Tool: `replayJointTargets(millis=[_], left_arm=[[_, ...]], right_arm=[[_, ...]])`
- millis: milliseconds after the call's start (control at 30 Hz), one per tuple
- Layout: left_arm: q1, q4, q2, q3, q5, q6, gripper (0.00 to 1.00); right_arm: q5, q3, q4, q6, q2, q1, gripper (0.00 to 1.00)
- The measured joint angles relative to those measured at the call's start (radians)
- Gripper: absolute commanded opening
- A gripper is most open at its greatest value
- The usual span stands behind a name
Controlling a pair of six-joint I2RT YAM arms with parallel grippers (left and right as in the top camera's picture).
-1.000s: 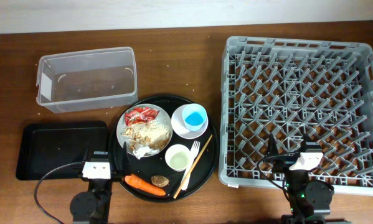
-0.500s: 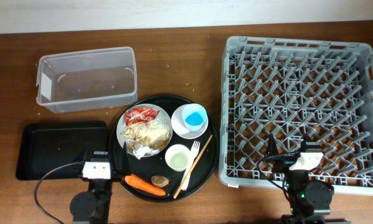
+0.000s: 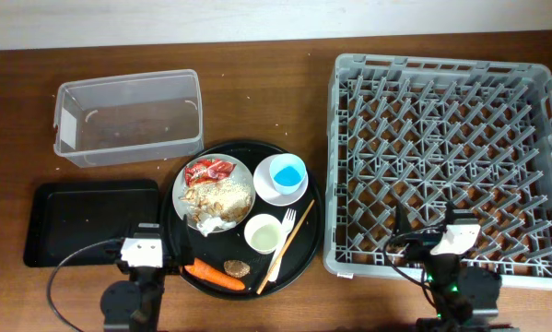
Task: Sort waste into correct bins and load items into the dishwasher rack
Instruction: 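Reach the left gripper to the plate and grasp the white tissue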
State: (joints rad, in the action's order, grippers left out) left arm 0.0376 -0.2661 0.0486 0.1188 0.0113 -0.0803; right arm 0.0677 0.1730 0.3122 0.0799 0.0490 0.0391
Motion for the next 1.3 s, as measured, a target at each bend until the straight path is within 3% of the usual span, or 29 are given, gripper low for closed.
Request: replayJointTargets(millis=[167,333,600,667,867,1300], left_arm=[[0.000,-0.106,0.125,0.156,-0.012,0.013,1.00],[0.000,-0.238,0.360,0.358,-0.095,0.021,0.99],[0.000,-0.605,0.787,0.693,-0.180,0.021,0.99],[0.000,-0.693,0.895,0.771,-0.200,0.021,1.00],[0.000,-0.730,1.040,0.824,-0.296,0.021,1.00],[0.000,-0.806,1.278,0.826,-0.367,0.130,0.99]], right_arm=[[0.004,0.202,0.184,0.001,0.123,0.000,0.98],[0.004,0.434,0.416,0.002,0.296,0.000,0.98],[0.008,0.747,0.768,0.003,0.649,-0.001,0.98],[0.021,0.775,0.799,0.003,0.727,-0.001,0.98],[0.070,0.797,0.837,0.003,0.889,-0.001,0.99],[0.085,0.797,0.862,0.003,0.954,-0.001,0.98]])
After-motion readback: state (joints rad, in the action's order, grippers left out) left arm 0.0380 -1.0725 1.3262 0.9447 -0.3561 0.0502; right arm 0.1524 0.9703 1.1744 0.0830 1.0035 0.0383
